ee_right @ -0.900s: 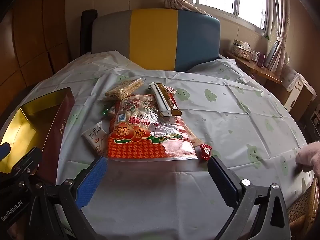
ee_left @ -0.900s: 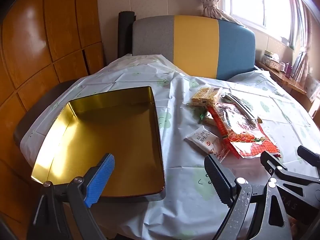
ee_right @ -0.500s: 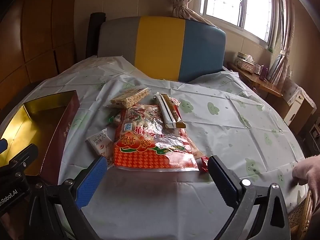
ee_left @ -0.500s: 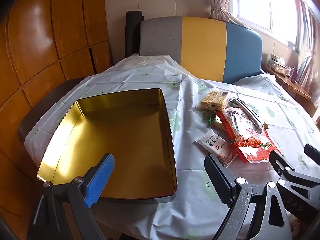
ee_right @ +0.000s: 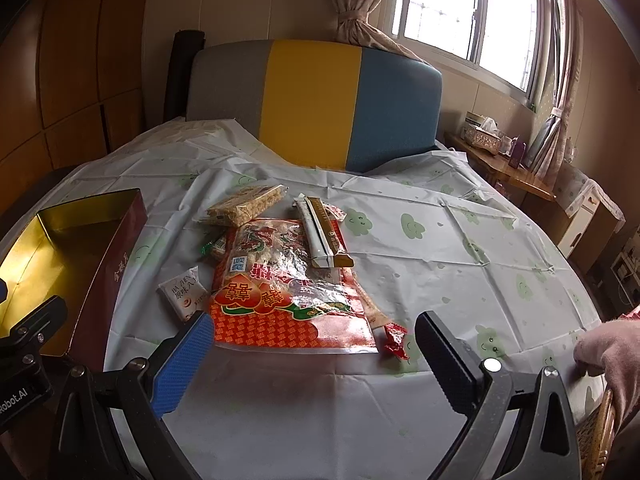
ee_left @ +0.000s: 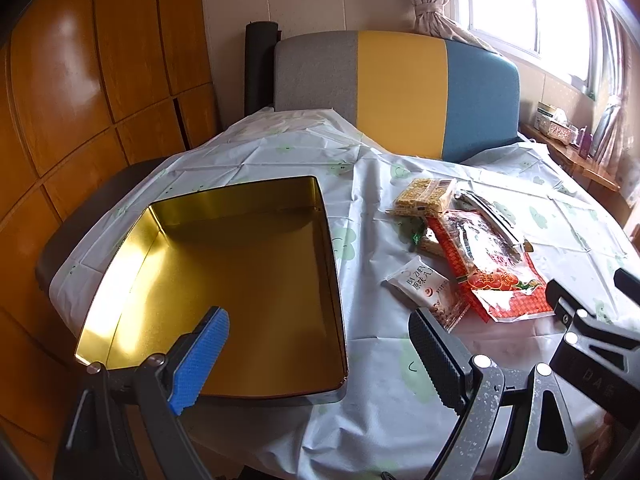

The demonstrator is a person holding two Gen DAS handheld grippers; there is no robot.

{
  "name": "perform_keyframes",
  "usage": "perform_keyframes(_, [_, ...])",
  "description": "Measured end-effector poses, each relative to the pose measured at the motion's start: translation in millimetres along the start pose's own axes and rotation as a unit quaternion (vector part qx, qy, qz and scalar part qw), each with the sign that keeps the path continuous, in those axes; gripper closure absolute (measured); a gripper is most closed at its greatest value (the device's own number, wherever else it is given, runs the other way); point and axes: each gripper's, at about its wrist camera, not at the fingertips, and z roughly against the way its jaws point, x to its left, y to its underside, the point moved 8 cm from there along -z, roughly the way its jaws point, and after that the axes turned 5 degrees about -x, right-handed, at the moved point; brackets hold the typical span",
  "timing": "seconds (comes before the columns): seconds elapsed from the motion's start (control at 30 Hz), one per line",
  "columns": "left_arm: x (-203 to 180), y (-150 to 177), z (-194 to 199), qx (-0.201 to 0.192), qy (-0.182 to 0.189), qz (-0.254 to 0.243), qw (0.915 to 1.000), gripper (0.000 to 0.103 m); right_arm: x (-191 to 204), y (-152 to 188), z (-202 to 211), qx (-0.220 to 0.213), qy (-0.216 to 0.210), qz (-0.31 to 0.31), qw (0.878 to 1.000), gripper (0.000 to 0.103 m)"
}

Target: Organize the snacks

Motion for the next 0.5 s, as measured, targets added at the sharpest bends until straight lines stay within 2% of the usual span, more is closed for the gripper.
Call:
perform_keyframes(0.2, [2.5, 2.0, 0.4, 0.003, -0.005, 0.0, 1.0, 0.011, -1.4, -10.1, 1.4, -0.01, 0.0, 0.001, 1.0, 0.001])
perform_keyframes(0.5, [0.4, 1.2, 1.1, 0.004, -0.006, -0.003, 1.0, 0.011, 0.6, -3.5, 0.2, -0.007, -0.012, 0.006, 1.0, 0.001])
